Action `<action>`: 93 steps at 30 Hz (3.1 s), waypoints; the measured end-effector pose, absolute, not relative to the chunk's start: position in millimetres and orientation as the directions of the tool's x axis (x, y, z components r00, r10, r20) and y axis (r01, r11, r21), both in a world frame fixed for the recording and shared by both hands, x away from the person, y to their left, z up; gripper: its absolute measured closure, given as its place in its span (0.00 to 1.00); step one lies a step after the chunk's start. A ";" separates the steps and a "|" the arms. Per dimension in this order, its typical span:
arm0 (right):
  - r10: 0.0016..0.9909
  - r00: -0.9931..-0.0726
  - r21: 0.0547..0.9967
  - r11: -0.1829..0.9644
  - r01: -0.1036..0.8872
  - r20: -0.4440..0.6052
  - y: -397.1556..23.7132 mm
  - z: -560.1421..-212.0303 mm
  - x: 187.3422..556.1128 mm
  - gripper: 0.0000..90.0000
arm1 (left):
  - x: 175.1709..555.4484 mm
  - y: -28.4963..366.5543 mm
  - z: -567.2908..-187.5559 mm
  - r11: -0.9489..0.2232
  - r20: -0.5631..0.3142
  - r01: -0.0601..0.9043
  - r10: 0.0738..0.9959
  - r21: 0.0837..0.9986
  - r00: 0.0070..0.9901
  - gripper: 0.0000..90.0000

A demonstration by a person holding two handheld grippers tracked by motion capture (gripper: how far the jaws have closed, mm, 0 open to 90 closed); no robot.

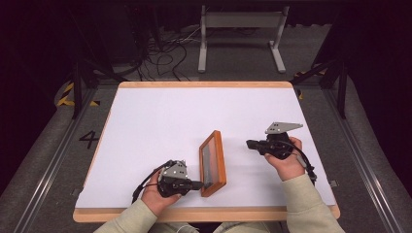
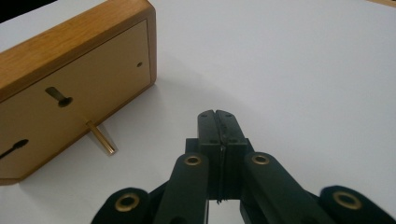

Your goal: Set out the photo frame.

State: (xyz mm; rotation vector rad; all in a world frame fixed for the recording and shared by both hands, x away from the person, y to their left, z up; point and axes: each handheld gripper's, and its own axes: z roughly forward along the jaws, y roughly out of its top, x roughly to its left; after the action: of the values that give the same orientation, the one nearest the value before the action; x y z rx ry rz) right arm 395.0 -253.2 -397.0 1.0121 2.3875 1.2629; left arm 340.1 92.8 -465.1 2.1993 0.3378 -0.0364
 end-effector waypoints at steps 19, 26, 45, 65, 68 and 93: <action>0.658 -0.748 0.796 0.407 0.448 0.084 -242.4 -371.1 382.6 0.82 | 347.2 116.4 -448.0 -0.495 -0.145 0.281 0.295 0.822 0.944 0.95; 0.670 -0.729 0.766 0.394 0.508 0.139 -237.2 -363.8 377.4 0.73 | 350.9 131.3 -445.1 -0.473 -0.136 0.302 0.353 0.828 0.926 0.88; 0.639 -0.763 0.729 0.475 0.492 0.099 -202.0 -325.2 367.0 0.45 | 361.0 159.0 -443.5 -0.429 -0.119 0.358 0.491 0.830 0.863 0.72; 0.643 -0.729 0.577 0.511 0.637 0.235 -156.4 -341.9 388.9 0.37 | 367.7 174.3 -448.2 -0.405 -0.114 0.384 0.549 0.830 0.828 0.67; 0.643 -0.726 0.565 0.514 0.646 0.244 -149.7 -348.7 390.7 0.36 | 367.7 174.5 -448.6 -0.406 -0.116 0.386 0.549 0.829 0.827 0.67; 0.680 -0.673 0.442 0.528 0.725 0.292 -127.4 -378.1 389.0 0.61 | 368.4 173.4 -450.1 -0.413 -0.115 0.386 0.546 0.825 0.830 0.66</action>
State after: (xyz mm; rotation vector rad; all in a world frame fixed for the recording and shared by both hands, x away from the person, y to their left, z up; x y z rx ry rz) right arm 389.0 -127.4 -378.1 1.2989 2.8179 0.8791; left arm 368.4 173.4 -450.1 2.0543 0.6838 0.2116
